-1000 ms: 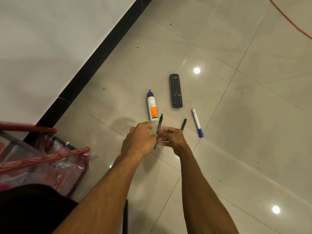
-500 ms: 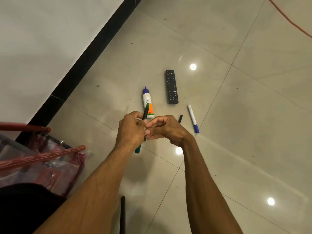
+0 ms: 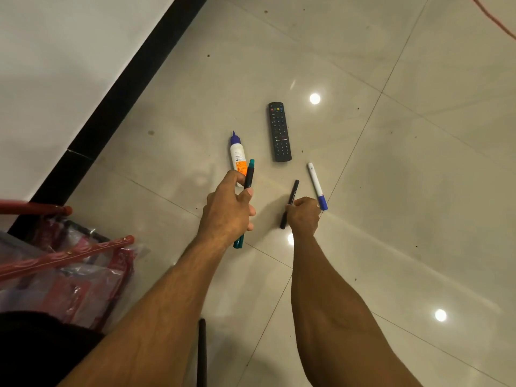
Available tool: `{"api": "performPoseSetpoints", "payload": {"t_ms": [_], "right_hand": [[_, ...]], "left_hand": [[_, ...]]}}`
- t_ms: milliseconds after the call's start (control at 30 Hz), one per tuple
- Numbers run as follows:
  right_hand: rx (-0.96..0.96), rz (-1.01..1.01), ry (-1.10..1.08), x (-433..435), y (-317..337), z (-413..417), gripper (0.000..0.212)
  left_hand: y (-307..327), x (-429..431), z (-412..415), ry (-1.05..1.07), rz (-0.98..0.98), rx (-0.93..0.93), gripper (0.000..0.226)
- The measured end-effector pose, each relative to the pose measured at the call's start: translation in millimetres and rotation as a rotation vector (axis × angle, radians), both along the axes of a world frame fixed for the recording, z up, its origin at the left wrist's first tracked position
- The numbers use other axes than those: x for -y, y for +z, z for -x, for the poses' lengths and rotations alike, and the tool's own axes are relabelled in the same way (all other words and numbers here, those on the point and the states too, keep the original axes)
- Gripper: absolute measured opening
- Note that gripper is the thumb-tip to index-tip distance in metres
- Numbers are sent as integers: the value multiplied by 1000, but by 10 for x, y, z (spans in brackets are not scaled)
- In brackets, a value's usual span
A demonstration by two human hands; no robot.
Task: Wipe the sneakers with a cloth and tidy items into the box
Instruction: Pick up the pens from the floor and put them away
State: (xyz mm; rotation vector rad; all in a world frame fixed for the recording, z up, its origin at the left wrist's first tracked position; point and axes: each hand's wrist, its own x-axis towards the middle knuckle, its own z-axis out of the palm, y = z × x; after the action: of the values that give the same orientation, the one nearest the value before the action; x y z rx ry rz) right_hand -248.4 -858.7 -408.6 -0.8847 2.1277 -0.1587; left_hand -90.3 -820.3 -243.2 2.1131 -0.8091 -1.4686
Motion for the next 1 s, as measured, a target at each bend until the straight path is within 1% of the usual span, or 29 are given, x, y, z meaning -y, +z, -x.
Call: {"api": "performPoseSetpoints", "payload": {"t_ms": [100,200,333,467,567,633,700,767,867,933,1000], "right_hand": [[-39,-13,61,21,-58,3,21],[-66,-15,92,45,-138,17,24],[-75,-29,139,63,-274,7,24],[-135,-13,201,54,-362,-21,21],[-125,-23,179,76,-385,-35,18],[-44,-25,91,114,-381,-30,20],[103,-12,-17,186,-302,-40,24],[275,-4,-75,271,-125,-89,26],[495,75,-33,400,252,-204,23],[609,103,54,448,544,-286,26],[706,88,147,469,827,-357,29]], "left_hand": [[-19,5,10,2,2,2,26],[-36,13,33,0,12,-1,24],[-40,56,78,4,31,-19,20],[-44,88,102,-10,12,-46,18],[-71,85,93,-36,-22,-23,14],[-66,88,71,-36,-44,-12,13],[-52,107,40,2,-65,-17,13],[-54,120,2,54,-66,-7,14],[-76,120,-38,128,-33,17,20],[-81,125,-57,196,-14,-7,21],[-36,132,-82,281,-3,-57,25]]}}
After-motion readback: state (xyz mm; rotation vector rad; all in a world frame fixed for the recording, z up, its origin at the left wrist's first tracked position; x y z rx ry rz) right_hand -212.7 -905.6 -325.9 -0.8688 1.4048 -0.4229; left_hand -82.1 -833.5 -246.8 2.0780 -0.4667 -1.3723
